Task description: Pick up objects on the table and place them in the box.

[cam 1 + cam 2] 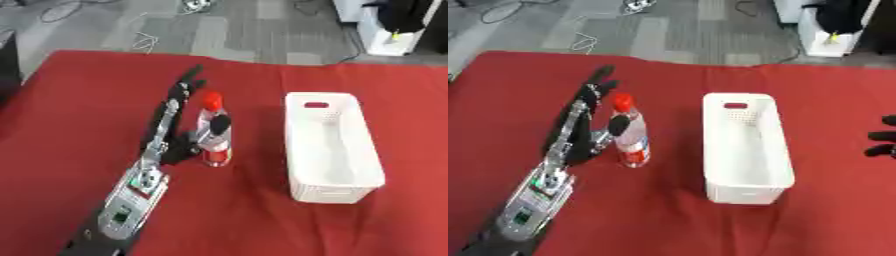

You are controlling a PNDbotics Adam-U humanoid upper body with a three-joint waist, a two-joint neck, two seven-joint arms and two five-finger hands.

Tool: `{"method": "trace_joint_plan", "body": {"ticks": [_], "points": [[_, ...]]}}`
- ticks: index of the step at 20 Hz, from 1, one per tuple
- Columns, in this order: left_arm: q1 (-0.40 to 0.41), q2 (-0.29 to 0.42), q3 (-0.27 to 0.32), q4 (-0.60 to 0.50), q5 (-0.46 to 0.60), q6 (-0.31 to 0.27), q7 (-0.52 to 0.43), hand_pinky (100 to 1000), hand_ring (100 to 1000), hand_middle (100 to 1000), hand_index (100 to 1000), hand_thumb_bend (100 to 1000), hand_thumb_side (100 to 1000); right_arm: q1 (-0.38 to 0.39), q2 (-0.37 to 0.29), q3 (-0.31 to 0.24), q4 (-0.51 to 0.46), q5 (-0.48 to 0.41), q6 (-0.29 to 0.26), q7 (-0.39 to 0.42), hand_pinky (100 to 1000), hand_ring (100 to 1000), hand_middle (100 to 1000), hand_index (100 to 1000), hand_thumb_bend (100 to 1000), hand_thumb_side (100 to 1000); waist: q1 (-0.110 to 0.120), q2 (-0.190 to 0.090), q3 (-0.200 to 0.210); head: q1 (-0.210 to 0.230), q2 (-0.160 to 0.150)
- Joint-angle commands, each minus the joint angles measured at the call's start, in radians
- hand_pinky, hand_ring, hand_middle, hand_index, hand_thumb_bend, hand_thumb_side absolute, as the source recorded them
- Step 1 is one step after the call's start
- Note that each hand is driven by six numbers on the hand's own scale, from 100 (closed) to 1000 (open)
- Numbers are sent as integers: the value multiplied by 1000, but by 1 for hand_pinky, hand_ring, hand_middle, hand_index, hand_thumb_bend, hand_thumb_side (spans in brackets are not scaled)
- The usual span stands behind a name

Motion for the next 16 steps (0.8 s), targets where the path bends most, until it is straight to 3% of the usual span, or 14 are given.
{"method": "trace_joint_plan", "body": {"ticks": [1, 2, 7, 16], "points": [[-19, 25, 0, 10, 58, 2, -22, 980, 927, 956, 988, 698, 745, -7, -2, 1, -12, -3, -3, 5, 488, 598, 670, 717, 100, 803, -1, -11, -2, 11, 0], [-21, 25, -1, 18, 70, 3, -28, 980, 927, 955, 988, 710, 778, -8, -2, 1, -13, -4, -3, 6, 488, 598, 670, 717, 100, 809, -1, -10, -3, 10, 0], [-30, 22, -5, 47, 89, -5, -59, 980, 926, 954, 986, 701, 755, -9, -2, 2, -14, -5, -4, 9, 488, 597, 670, 717, 100, 804, 1, -7, -4, 8, 0], [-33, 2, -15, 95, -21, -26, -125, 975, 926, 960, 992, 728, 719, -12, -2, 1, -18, -5, -3, 9, 488, 597, 671, 717, 100, 805, 9, 0, -9, 2, 3]]}}
